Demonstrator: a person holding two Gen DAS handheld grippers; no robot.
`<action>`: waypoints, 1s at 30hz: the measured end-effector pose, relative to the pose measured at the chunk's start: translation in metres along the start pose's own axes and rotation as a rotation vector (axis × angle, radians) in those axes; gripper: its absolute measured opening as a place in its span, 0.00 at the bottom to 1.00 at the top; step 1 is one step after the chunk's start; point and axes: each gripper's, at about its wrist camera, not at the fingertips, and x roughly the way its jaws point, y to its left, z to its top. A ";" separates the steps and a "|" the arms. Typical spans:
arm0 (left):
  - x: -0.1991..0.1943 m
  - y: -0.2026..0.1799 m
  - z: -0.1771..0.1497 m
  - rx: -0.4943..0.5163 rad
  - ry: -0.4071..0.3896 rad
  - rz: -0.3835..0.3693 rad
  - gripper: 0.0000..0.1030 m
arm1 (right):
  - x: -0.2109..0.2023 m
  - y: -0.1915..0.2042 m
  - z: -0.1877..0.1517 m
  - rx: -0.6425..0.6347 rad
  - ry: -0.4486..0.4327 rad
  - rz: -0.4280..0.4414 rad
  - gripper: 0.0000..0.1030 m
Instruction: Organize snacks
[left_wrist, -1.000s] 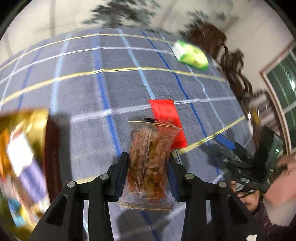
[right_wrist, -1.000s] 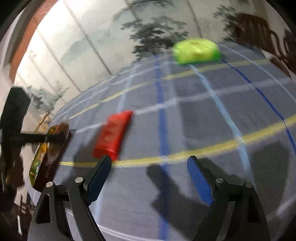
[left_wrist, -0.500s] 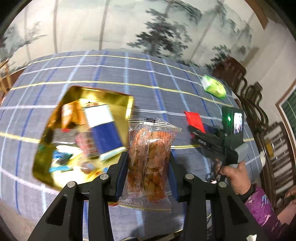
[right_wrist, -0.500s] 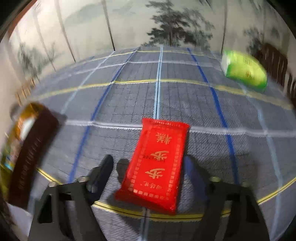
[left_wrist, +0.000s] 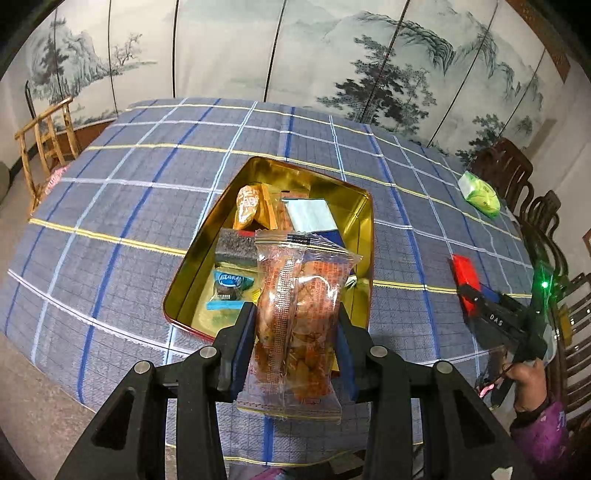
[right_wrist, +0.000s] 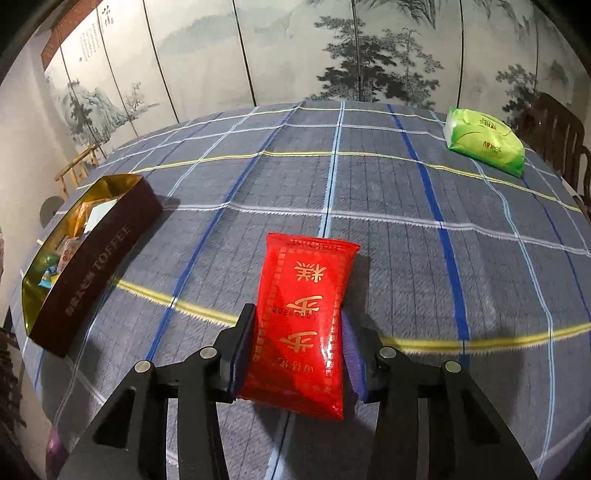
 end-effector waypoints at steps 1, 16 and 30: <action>0.001 0.001 -0.001 0.003 -0.002 0.006 0.35 | 0.000 0.001 -0.002 0.004 -0.001 0.001 0.44; 0.027 0.014 0.006 -0.023 -0.014 0.041 0.35 | -0.027 0.012 -0.004 0.000 -0.059 0.005 0.44; 0.049 0.019 0.011 -0.041 -0.006 0.057 0.35 | -0.052 0.020 0.008 -0.001 -0.104 0.033 0.44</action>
